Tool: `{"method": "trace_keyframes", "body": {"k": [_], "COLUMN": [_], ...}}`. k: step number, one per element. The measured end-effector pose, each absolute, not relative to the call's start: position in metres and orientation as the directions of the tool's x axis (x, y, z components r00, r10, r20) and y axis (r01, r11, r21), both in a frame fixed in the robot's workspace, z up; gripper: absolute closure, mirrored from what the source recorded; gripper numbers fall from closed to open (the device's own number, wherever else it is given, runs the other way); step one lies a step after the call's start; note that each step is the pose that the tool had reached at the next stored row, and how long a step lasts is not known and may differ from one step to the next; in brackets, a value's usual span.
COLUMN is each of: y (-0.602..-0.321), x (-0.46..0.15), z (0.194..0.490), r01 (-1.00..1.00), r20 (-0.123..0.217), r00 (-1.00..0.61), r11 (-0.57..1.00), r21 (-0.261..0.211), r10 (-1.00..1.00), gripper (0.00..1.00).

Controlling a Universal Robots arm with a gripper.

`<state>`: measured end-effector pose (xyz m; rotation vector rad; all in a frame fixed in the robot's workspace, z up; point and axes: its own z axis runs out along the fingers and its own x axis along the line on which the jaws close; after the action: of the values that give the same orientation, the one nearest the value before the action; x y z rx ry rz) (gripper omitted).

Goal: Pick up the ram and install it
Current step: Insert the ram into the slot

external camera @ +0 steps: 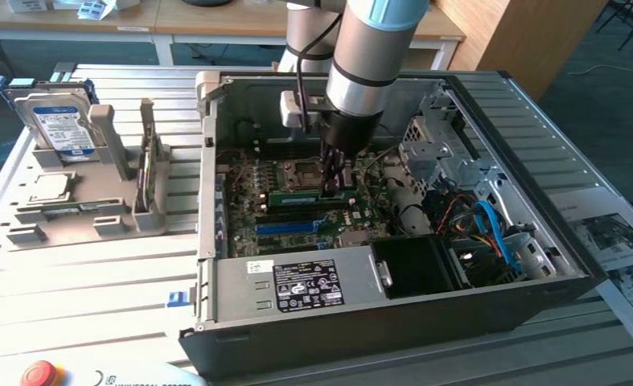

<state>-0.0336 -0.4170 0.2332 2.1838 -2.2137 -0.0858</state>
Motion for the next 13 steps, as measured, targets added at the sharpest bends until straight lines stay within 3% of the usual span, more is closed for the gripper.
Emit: {"method": "trace_keyframes", "body": {"k": [13], "y": [-0.4162], "x": [-0.0336], "z": [0.231], "r01": [-0.998], "r20": [-0.017], "r00": [-0.014], "r11": [0.013], "r21": [0.06], "r10": [-1.0], "gripper": [0.88]}}
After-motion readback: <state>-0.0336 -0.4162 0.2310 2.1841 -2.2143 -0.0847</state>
